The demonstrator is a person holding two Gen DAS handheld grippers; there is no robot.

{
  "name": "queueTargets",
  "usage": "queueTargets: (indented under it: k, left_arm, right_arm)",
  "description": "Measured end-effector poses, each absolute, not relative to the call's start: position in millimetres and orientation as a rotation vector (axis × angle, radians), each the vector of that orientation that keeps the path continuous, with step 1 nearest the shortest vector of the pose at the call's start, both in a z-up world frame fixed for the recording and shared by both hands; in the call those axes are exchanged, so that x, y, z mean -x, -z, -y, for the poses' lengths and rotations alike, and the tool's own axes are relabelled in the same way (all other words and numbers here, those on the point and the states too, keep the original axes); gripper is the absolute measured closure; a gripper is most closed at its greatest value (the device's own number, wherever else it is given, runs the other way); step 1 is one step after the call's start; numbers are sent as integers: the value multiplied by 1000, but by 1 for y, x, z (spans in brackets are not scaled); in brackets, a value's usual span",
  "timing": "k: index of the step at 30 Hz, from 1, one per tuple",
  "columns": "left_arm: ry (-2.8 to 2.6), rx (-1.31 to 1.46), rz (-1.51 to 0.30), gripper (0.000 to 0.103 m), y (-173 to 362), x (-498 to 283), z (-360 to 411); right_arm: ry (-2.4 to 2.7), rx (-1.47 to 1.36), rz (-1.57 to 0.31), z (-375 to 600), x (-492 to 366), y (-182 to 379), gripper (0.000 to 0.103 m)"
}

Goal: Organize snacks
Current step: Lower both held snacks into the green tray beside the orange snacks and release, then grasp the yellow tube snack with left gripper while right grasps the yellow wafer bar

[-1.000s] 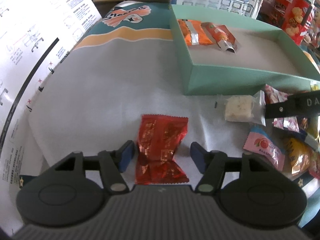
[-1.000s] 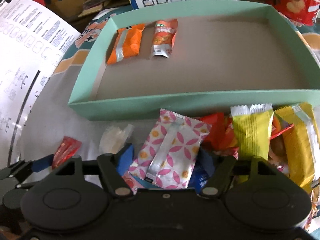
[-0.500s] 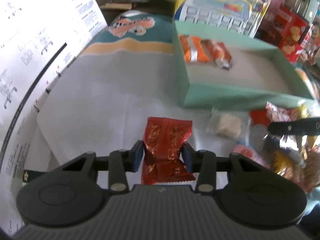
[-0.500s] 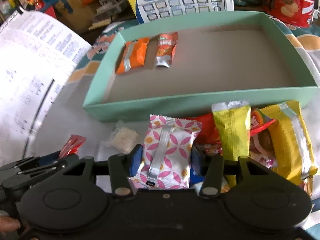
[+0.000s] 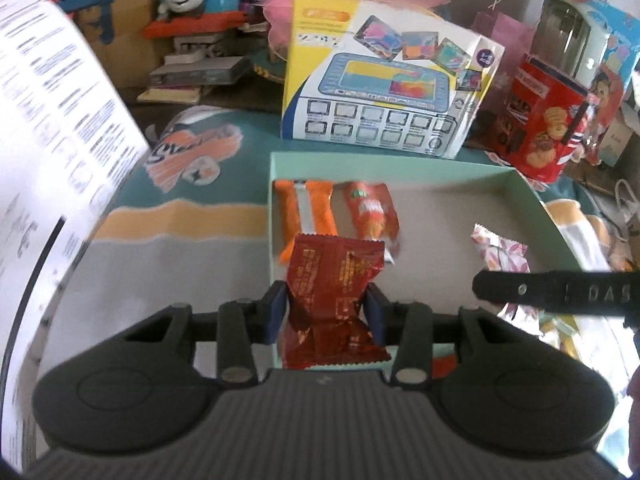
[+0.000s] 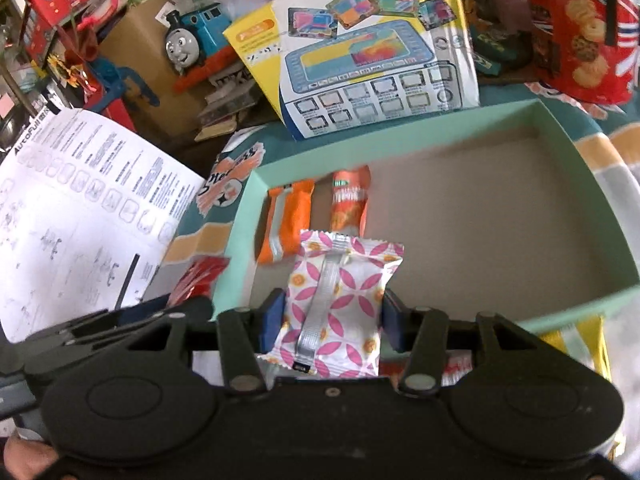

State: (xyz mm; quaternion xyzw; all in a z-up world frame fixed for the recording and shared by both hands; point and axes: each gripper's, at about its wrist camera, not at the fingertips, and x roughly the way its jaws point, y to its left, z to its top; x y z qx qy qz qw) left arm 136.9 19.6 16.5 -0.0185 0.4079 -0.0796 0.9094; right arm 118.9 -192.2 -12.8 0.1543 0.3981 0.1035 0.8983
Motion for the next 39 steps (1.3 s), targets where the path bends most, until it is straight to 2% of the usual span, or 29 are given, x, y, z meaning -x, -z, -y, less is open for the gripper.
queueTargets:
  k: [5, 16, 17, 18, 19, 21, 22, 29, 39]
  left_arm:
    - [138, 7, -895, 62, 2, -171, -8]
    - [112, -43, -927, 61, 19, -182, -3]
    - [106, -44, -926, 59, 19, -181, -2]
    - [100, -45, -922, 45, 17, -180, -2]
    - [91, -47, -914, 37, 15, -178, -2]
    - [65, -48, -884, 9, 9, -172, -5]
    - [62, -37, -871, 5, 6, -168, -7]
    - [36, 20, -870, 0, -6, -154, -18]
    - [54, 21, -890, 0, -14, -118, -7]
  right_arm:
    - [-229, -335, -862, 189, -149, 28, 53]
    - [-265, -371, -917, 186, -171, 50, 52]
    - [-275, -377, -921, 186, -172, 51, 50]
    - [-276, -382, -926, 185, -173, 51, 49]
    - [-278, -396, -930, 186, -174, 51, 43]
    - [-267, -428, -917, 191, -171, 48, 27]
    - [-260, -432, -908, 192, -169, 46, 17]
    - [-223, -406, -853, 202, -148, 29, 1]
    - [-194, -392, -806, 230, -99, 4, 0]
